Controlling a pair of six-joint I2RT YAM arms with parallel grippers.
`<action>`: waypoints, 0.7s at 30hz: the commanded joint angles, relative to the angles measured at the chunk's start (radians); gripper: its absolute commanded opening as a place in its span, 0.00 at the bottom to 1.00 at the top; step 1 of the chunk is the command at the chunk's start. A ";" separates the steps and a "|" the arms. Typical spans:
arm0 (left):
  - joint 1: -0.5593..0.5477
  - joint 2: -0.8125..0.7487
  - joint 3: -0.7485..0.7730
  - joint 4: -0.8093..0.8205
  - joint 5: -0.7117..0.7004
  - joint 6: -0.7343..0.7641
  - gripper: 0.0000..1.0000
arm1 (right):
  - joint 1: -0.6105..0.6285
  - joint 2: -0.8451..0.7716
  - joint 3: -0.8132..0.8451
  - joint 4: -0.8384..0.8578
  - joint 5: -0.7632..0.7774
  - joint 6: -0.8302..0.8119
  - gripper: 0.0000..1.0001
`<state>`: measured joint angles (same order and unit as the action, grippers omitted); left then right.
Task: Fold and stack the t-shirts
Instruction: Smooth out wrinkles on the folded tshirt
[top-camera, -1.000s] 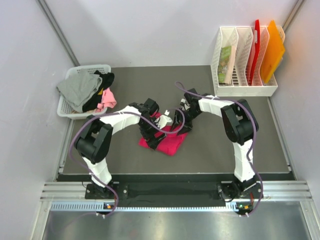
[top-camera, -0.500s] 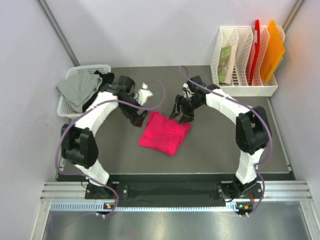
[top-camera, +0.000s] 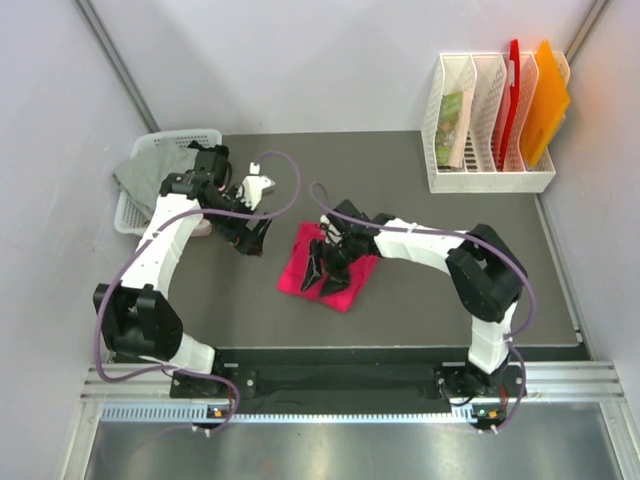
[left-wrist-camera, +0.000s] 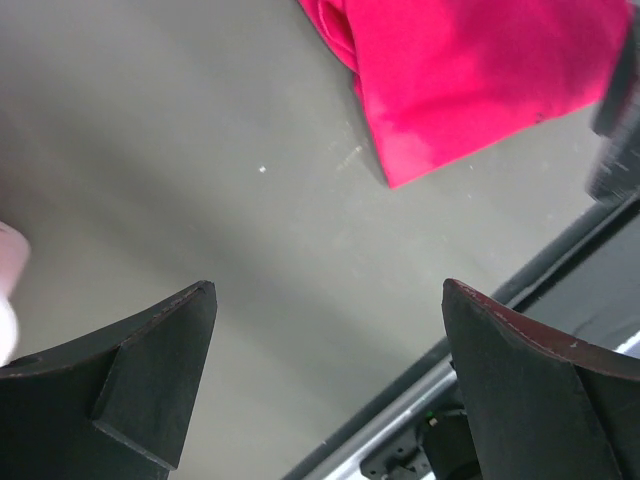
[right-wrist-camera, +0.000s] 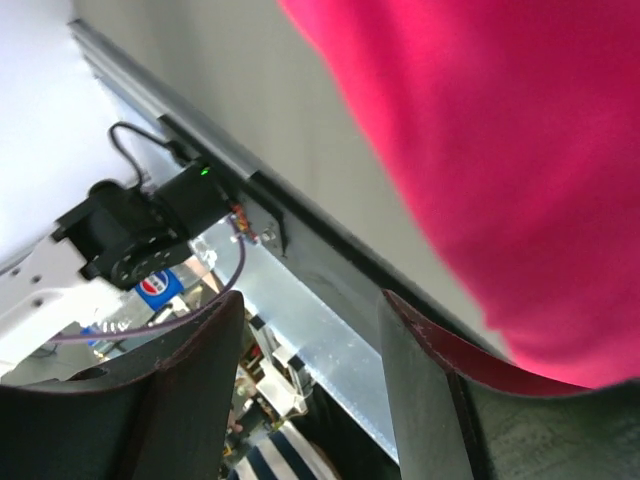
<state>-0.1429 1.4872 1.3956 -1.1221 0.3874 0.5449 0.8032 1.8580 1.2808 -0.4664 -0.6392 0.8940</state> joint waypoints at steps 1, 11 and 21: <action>0.026 -0.059 0.009 -0.041 0.051 0.009 0.99 | -0.009 0.052 -0.050 0.077 0.007 -0.002 0.56; 0.057 -0.081 0.074 -0.119 0.062 0.030 0.99 | -0.001 0.153 -0.164 0.109 -0.014 -0.070 0.55; 0.074 -0.074 0.135 -0.157 0.048 0.053 0.99 | -0.015 0.032 0.191 -0.169 -0.042 -0.139 0.57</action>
<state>-0.0826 1.4418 1.4971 -1.2472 0.4145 0.5690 0.7975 1.9671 1.2892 -0.5308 -0.6823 0.8124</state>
